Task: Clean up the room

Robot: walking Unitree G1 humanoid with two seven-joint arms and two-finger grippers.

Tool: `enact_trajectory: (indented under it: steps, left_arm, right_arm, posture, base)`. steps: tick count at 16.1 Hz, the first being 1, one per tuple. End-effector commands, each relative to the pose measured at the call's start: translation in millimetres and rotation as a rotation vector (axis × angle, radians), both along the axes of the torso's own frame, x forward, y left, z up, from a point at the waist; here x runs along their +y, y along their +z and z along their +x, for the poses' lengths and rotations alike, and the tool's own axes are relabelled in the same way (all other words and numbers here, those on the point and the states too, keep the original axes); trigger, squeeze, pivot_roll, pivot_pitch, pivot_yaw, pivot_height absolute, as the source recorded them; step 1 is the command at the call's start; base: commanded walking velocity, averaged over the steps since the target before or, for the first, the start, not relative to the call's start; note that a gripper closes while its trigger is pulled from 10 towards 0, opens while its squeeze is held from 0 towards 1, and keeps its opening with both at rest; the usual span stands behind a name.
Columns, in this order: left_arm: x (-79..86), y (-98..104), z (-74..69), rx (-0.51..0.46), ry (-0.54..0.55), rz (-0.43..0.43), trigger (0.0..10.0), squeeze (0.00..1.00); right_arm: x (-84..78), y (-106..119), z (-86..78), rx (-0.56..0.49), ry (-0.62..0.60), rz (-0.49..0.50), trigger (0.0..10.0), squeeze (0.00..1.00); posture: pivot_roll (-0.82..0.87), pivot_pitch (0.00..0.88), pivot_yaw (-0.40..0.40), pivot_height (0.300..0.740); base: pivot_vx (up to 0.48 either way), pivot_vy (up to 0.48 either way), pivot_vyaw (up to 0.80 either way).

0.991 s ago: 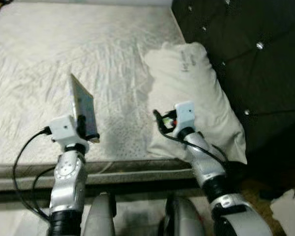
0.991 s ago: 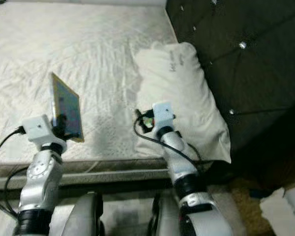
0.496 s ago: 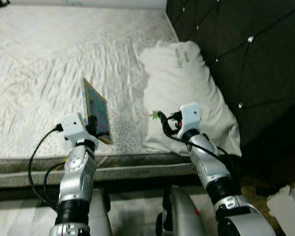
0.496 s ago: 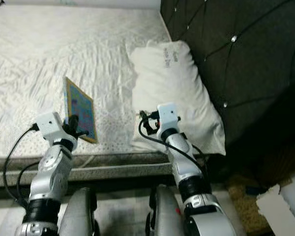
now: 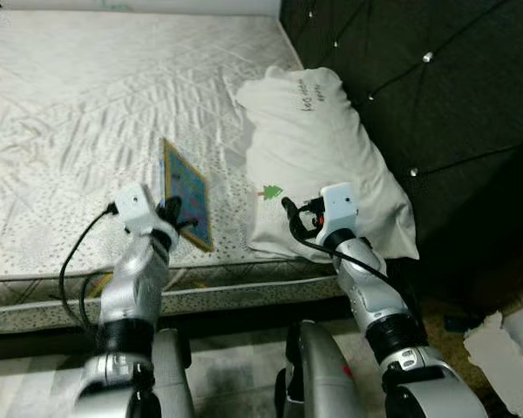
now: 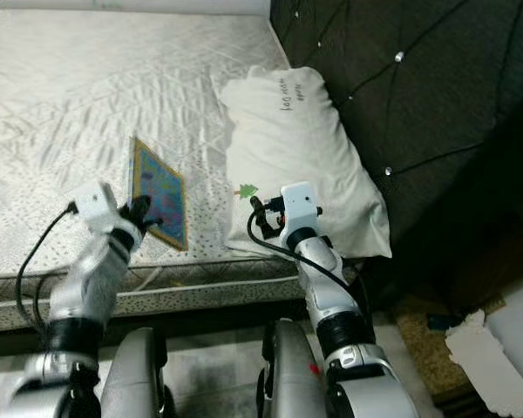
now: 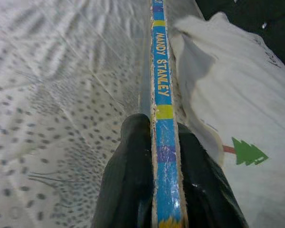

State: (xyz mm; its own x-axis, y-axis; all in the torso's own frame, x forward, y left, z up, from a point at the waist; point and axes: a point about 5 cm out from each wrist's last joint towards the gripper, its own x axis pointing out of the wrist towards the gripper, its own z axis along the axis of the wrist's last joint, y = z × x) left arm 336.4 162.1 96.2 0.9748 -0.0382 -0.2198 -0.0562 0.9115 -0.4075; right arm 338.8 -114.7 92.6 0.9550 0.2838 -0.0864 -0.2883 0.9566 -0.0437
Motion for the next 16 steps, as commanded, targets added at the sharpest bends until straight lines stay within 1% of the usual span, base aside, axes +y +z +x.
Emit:
enact_trajectory:
  steps: [1,2,4,5,6,8,9,11,12,13,14,16]
  left_arm:
    - [0.6,3,3.5,0.008,-0.012,-0.021,10.0,0.0]
    - [1.6,1,4.2,0.021,-0.016,-0.02,10.0,0.0]
    - [5.0,-2,7.2,0.054,-0.01,-0.047,10.0,0.0]
    - [4.7,-5,7.4,0.067,-0.027,-0.053,10.0,0.0]
    - [4.8,-9,8.4,0.095,-0.055,-0.073,10.0,0.0]
    - [8.8,-13,11.6,0.108,-0.063,-0.076,10.0,0.0]
    - [10.5,-12,14.7,0.1,-0.066,-0.102,10.0,0.0]
    - [8.2,-9,19.2,0.095,-0.104,-0.129,10.0,0.0]
    - [4.9,-4,23.3,0.073,-0.133,-0.141,10.0,0.0]
    - [2.6,0,25.8,0.058,-0.16,-0.144,10.0,0.0]
    - [2.9,7,29.9,0.021,-0.173,-0.151,10.0,0.0]
    - [4.3,8,32.9,0.017,-0.181,-0.157,10.0,0.0]
  right_arm:
    - [-7.6,3,0.0,-0.014,-0.03,-0.001,10.0,0.0]
    - [-10.0,5,-0.5,-0.022,-0.035,-0.007,10.0,0.0]
    - [-19.6,7,-4.3,-0.029,-0.036,-0.02,10.0,0.0]
    - [-23.7,7,-6.3,-0.032,-0.033,-0.031,10.0,0.0]
    - [-31.1,7,-9.4,-0.03,-0.041,-0.055,10.0,0.0]
    - [-43.4,9,-15.1,-0.036,-0.052,-0.08,10.0,0.0]
    - [-51.0,9,-19.7,-0.035,-0.057,-0.099,10.0,0.0]
    - [-62.6,9,-28.0,-0.031,-0.067,-0.127,10.0,0.0]
    - [-70.6,11,-34.7,-0.028,-0.073,-0.145,10.0,0.0]
    - [-74.9,13,-38.8,-0.027,-0.074,-0.156,10.0,0.0]
    - [-81.3,17,-45.0,-0.031,-0.076,-0.166,10.0,0.0]
    - [-85.2,26,-56.1,-0.034,-0.055,-0.159,10.0,0.0]
  posture:
    - [0.01,0.09,-0.054,0.595]
    - [0.0,0.092,-0.056,0.595]
    - [-0.02,0.1,-0.065,0.595]
    - [-0.04,0.102,-0.075,0.595]
    - [-0.05,0.104,-0.079,0.595]
    - [-0.07,0.107,-0.086,0.595]
    - [-0.09,0.108,-0.09,0.595]
    - [-0.12,0.11,-0.095,0.595]
    - [-0.14,0.112,-0.099,0.595]
    - [-0.14,0.113,-0.102,0.595]
    - [-0.15,0.113,-0.109,0.595]
    - [-0.17,0.113,-0.123,0.595]
  base:
    - [0.0,0.0,0.0]
    - [0.0,0.0,0.0]
    - [0.0,0.0,0.0]
    - [0.0,0.0,0.0]
    - [0.0,0.0,0.0]
    - [0.0,0.0,0.0]
    - [0.0,0.0,0.0]
    - [0.0,0.0,0.0]
    - [0.0,0.0,0.0]
    - [0.0,0.0,0.0]
    - [0.0,0.0,0.0]
    - [0.0,0.0,0.0]
